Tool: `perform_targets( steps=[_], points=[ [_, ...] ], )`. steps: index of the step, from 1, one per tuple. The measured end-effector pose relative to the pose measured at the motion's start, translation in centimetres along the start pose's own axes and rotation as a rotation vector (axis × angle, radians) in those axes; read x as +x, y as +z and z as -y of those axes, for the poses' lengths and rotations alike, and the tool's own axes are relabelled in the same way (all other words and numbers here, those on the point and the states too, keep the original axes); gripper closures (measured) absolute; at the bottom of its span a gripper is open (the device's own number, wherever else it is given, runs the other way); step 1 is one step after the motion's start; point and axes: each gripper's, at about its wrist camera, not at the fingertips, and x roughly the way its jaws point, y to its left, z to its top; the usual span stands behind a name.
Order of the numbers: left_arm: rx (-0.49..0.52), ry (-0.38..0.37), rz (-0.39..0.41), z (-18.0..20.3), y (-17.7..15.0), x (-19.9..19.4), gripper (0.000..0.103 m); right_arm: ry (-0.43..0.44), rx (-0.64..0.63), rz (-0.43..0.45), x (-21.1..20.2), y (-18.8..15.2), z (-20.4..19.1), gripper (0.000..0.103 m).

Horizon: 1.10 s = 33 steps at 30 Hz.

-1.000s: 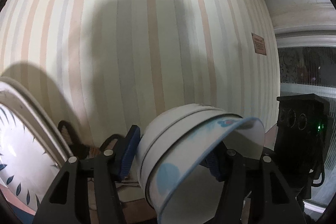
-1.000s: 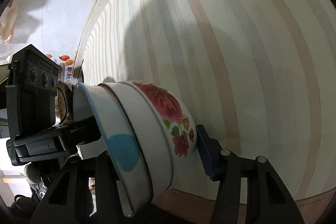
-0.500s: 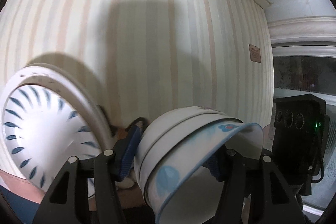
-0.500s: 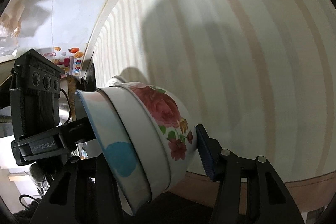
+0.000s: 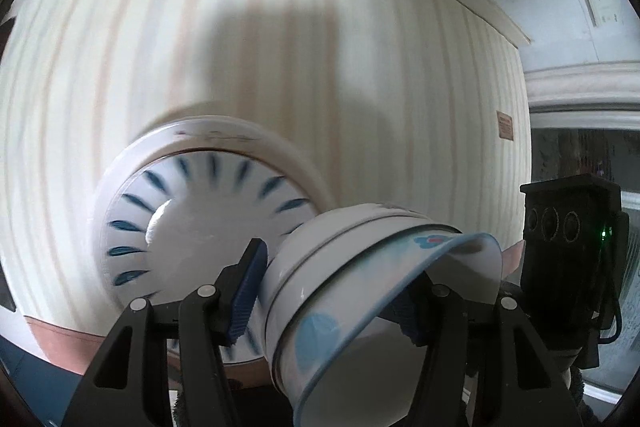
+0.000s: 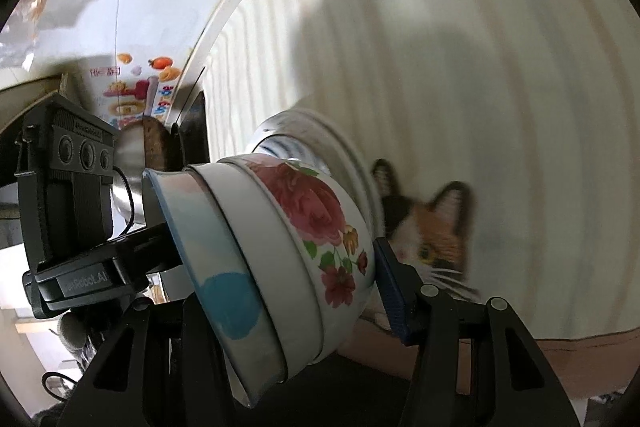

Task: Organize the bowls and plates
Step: 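Carry the bowl stack with both grippers over the plate stack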

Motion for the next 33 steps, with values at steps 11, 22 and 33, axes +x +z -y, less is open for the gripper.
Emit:
perform_targets(
  steps=[11,22,33],
  points=[
    [-0.086,0.003,0.01,-5.8,-0.2,-0.4,0.047,-0.036,-0.071,-0.089,6.5,1.0,-4.3,0.047],
    [-0.131,-0.011,0.005,-7.9,-0.3,0.4,0.047,-0.078,-0.098,-0.131,10.6,2.1,-6.9,0.047],
    [-0.145,-0.027,-0.014,-9.1,-0.6,1.3,0.047,-0.117,-0.091,-0.142,11.3,2.6,-6.1,0.047]
  ],
)
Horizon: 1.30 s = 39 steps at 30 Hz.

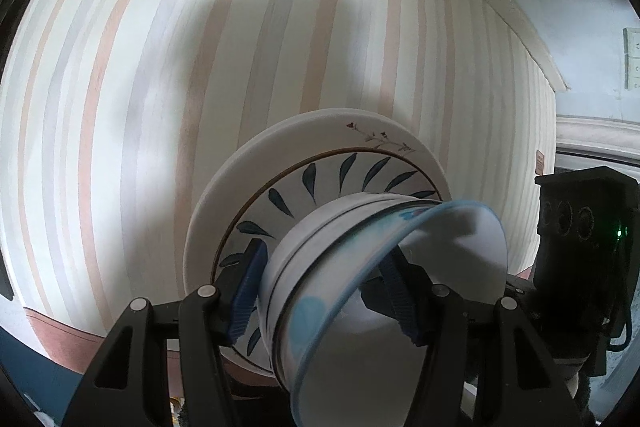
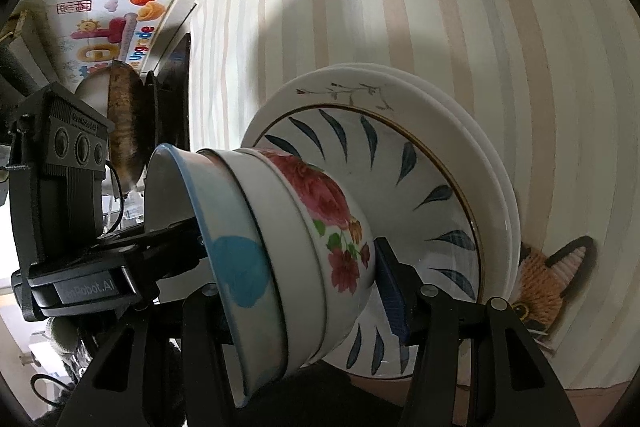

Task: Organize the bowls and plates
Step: 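Carry the bowl stack with both grippers over the plate stack, then lower the bowl stack onto the blue-leaf plate and open both grippers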

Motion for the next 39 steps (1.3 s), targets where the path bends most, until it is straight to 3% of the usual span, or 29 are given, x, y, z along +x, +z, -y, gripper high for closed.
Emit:
perform_targets(
  steps=[18,29,32,35,37,39],
  points=[
    [0.024,0.032,0.061,-0.2,-1.1,-1.9,0.047,-0.042,0.008,0.012,0.0,-0.4,-0.2,0.047],
    [0.101,0.186,0.233,0.5,-4.4,-6.6,0.047,-0.194,-0.066,0.163,-4.7,-2.5,-3.2,0.046],
    [0.121,0.203,0.269,0.6,-5.5,-7.8,0.047,-0.247,-0.098,0.214,-6.3,-4.1,-4.7,0.04],
    [0.148,0.243,0.316,0.7,-6.7,-9.1,0.038,-0.301,-0.128,0.267,-7.6,-6.1,-6.4,0.031],
    [0.158,0.256,0.35,0.8,-7.6,-9.9,0.014,-0.318,-0.135,0.306,-8.6,-7.5,-7.4,0.018],
    [0.167,0.265,0.388,0.7,-8.6,-11.0,0.012,-0.349,-0.13,0.346,-9.4,-9.1,-8.4,0.014]
  ],
)
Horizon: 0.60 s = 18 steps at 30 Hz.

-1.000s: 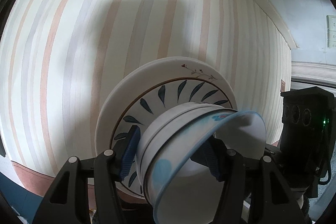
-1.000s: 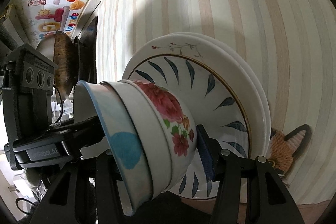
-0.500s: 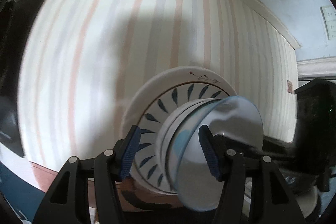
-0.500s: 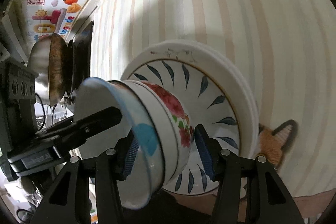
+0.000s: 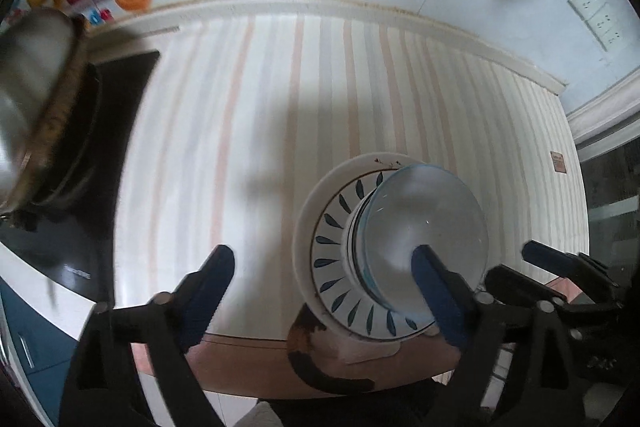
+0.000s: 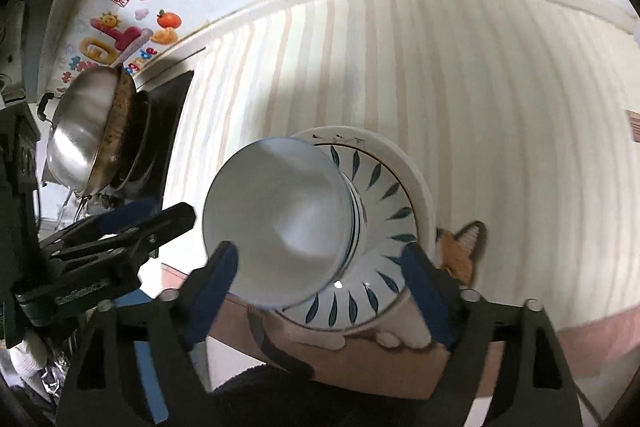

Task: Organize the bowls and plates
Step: 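Lower the bowl stack onto the blue-leaf plate and open both grippers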

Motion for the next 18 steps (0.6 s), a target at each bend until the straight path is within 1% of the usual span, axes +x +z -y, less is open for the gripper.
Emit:
perform_targets(
  steps=[4,9,13,18],
  points=[
    [0.001,0.01,0.061,-0.6,-1.0,-2.4,0.012,-0.07,-0.002,0.087,-3.1,-1.9,-1.1,0.008],
    [-0.01,0.017,0.125,-0.4,-2.7,-5.4,0.012,-0.146,0.0,0.188,-6.7,-4.0,-2.0,0.004],
    [-0.021,0.03,0.176,-0.2,-4.5,-7.7,0.012,-0.16,-0.01,0.249,-9.5,-5.5,-2.7,0.003],
    [-0.018,0.056,0.252,0.6,-7.4,-11.5,0.012,-0.161,-0.051,0.33,-13.6,-8.6,-3.8,0.003]
  ],
)
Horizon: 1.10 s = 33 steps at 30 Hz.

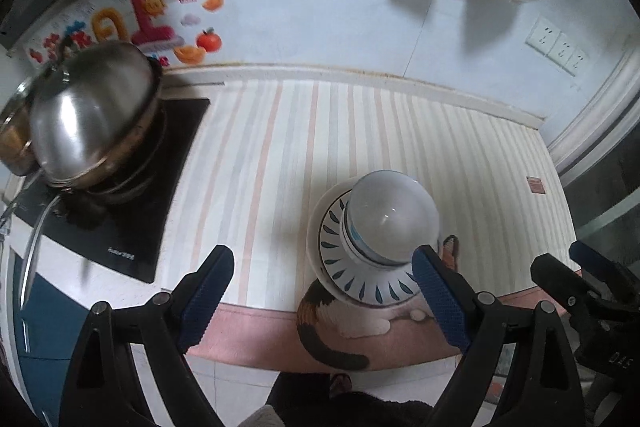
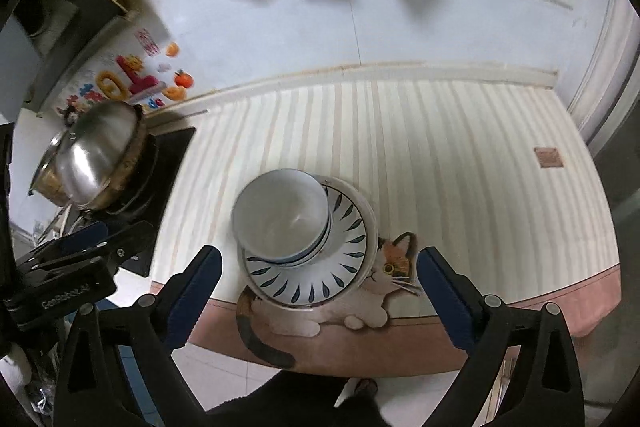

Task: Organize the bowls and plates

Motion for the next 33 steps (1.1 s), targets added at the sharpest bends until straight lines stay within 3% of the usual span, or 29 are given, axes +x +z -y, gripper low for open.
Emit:
perform_targets(
  steps=[8,16,25,33],
  points=[
    [-0.006,0.062,0.126,1.5,-5.0,-7.6,0.012,-0.024,-0.076,0.142,-9.3,-4.5,-1.6,0.002],
    [-0.013,0.093,0.184,2.3,-10.2,-13.3,0.012,-0.024,-0.119,0.2,-16.5,-10.2,-2.5,0.002],
    [-0.017,0.108,0.252,2.1,-13.2,-17.8,0.012,-0.026,-0.138,0.263,-21.8,-14.1,-3.6,0.002],
    [0.0,0.097,0.259,0.8,-14.6,-19.3,0.012,-0.058,-0.121,0.312,-24.4,-15.9,-5.1,0.002]
  ],
)
